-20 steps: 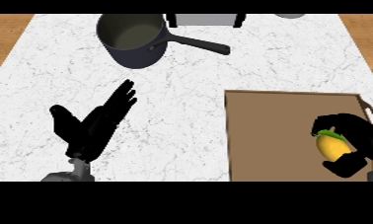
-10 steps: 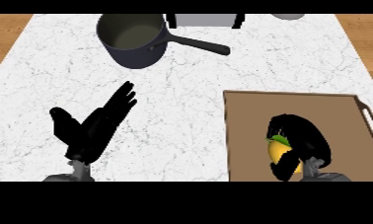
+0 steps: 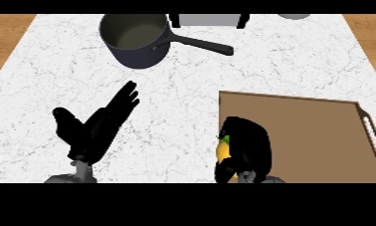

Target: Pick the lemon from the tray and place it in the pot

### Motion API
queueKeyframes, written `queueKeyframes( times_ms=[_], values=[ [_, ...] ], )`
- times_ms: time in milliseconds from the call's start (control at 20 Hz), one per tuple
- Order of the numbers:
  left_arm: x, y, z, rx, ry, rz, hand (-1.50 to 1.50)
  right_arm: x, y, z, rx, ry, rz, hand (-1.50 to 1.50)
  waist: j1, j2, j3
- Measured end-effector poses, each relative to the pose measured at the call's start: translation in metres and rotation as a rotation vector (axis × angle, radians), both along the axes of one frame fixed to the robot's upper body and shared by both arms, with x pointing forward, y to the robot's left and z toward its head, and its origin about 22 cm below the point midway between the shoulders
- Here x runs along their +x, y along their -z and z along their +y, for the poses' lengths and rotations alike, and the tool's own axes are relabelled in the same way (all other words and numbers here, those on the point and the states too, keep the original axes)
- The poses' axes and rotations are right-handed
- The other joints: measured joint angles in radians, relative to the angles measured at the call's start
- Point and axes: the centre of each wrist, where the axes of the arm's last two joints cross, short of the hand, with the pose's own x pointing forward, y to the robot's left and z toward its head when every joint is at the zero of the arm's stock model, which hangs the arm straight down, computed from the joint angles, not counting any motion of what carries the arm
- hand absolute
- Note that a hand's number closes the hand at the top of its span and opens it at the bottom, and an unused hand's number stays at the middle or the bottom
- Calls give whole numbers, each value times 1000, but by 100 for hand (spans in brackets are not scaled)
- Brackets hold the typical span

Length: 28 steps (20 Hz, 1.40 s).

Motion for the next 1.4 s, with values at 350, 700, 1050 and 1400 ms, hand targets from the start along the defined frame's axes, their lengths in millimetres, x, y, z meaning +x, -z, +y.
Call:
queueKeyframes(
  times_ms=[350, 700, 1050, 1400],
  values=[
    [-4, 1, 2, 8, -6, 5, 0, -13, -49, 23, -60, 21, -295, 150, -6, -3, 1],
    [0, 2, 5, 3, -1, 4, 0, -27, -119, 33, -1, -52, -581, 150, -5, -2, 0],
    [1, 1, 2, 5, 7, -1, 0, -6, -173, 48, 87, -111, -712, 150, 9, -1, 0],
    [3, -4, 5, 5, 17, -2, 0, 46, -213, 59, 126, -87, -703, 150, 18, 3, 0]
  ],
)
